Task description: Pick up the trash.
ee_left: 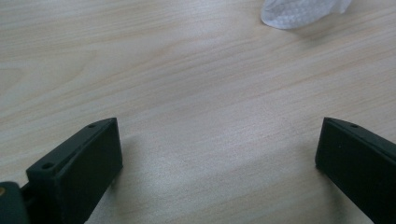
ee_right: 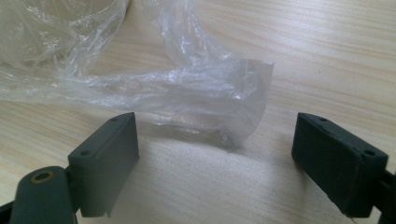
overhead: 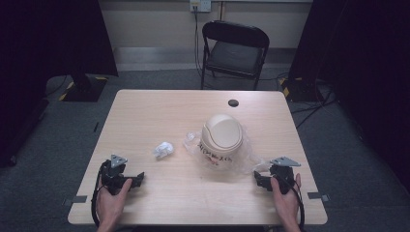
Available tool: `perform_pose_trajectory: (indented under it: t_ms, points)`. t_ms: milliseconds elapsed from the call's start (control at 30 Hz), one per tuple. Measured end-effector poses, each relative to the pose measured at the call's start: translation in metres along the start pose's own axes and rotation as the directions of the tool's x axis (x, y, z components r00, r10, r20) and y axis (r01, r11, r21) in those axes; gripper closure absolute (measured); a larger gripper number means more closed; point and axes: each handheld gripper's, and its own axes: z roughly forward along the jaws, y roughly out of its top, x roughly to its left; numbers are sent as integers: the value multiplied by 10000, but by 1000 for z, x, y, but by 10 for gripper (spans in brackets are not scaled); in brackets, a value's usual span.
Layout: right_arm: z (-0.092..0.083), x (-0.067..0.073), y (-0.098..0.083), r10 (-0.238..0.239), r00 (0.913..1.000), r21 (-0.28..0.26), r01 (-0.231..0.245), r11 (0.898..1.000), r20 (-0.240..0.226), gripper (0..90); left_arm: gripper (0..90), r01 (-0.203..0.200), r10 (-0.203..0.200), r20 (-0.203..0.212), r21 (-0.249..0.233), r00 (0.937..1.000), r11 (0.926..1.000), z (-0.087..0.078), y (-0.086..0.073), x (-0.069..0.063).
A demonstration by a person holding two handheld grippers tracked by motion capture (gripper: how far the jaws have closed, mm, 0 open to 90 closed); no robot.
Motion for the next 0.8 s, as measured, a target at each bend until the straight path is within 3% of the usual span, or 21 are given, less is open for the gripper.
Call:
perform_pose_trajectory:
  t_ms: [167,267,333,400,633,800]
  points:
    - [0,0,0,35,10000,2,-35,10000,26,140,0,-28,28,-2,12,10000,10000,0,0,0]
    - [-2,4,1,312,9990,59,-314,9995,333,152,0,-78,78,80,4,9999,10000,0,0,1]
    - [-4,7,2,195,9992,31,-196,9998,357,151,3,-113,113,102,-3,9999,9999,0,0,1]
    - [-8,10,5,283,9996,-62,-283,9996,31,150,4,-182,182,83,23,9998,9998,-1,-1,1]
    - [-22,19,11,-8,9991,-27,6,10000,-420,157,4,-199,199,112,-11,9997,9998,-2,-2,1]
    - [-32,20,15,-28,9964,-305,2,9995,-847,171,4,-196,196,111,-14,9997,9998,-2,-2,1]
